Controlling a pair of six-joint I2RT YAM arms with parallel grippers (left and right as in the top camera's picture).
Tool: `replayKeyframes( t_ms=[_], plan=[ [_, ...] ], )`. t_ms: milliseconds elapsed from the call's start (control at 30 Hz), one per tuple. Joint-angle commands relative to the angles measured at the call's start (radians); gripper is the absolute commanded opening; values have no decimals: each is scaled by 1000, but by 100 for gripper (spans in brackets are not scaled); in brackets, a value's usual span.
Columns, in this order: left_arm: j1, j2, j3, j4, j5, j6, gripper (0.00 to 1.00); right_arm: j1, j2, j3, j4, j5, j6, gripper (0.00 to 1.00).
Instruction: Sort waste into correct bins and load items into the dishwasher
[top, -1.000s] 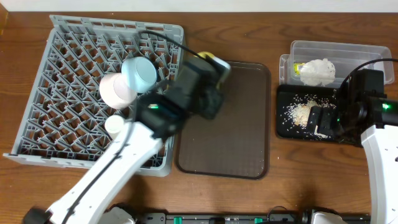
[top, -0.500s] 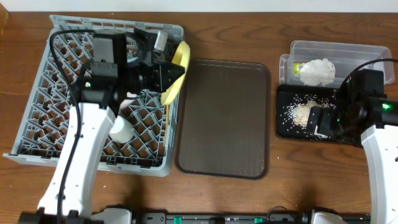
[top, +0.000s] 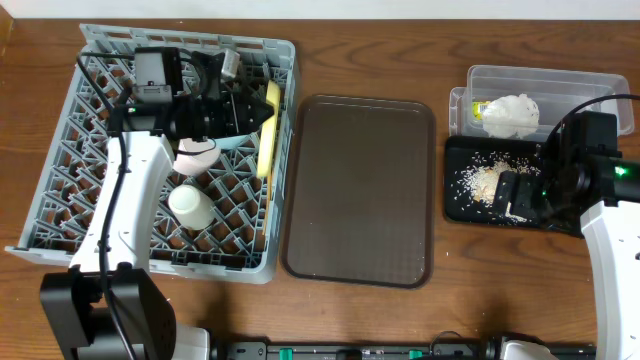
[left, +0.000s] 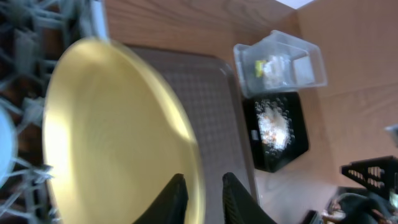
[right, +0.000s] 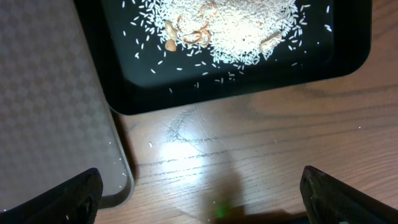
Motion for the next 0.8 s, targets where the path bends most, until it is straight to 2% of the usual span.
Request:
replayKeyframes(
  t_ms=[0,67,100,167,333,500,533,567,600,633,767],
  plan=[
    [30,-2,1,0,-35,-1,57,-10,-5,16,6,3,10,99],
    [41,-3,1,-1,-63,-1,66,-10,-5,16,21,-15,10,99],
    [51,-14,1,-13,-122,-1,73,-10,-5,16,38,-36,10,99],
    [67,-50,1,-59,-239,0,79,-10,-5,16,93,-128,-13,99],
    [73,-167,1,-190,-446,-2,84,31,-5,16,261,-384,-69,99],
    [73,-258,1,-440,-608,-46,86,149,11,16,366,-371,-69,95],
    [73,-264,1,-523,-607,-46,65,185,18,16,353,-338,-68,93],
    [73,-264,1,-576,-606,-47,31,206,22,16,334,-314,-68,91],
    [73,-264,1,-607,-602,-47,11,217,23,16,319,-301,-68,91],
    [73,-264,1,-648,-597,-46,6,227,23,16,297,-286,-65,91],
    [73,-276,1,-756,-596,-26,6,231,23,16,227,-225,-64,91]
  ],
)
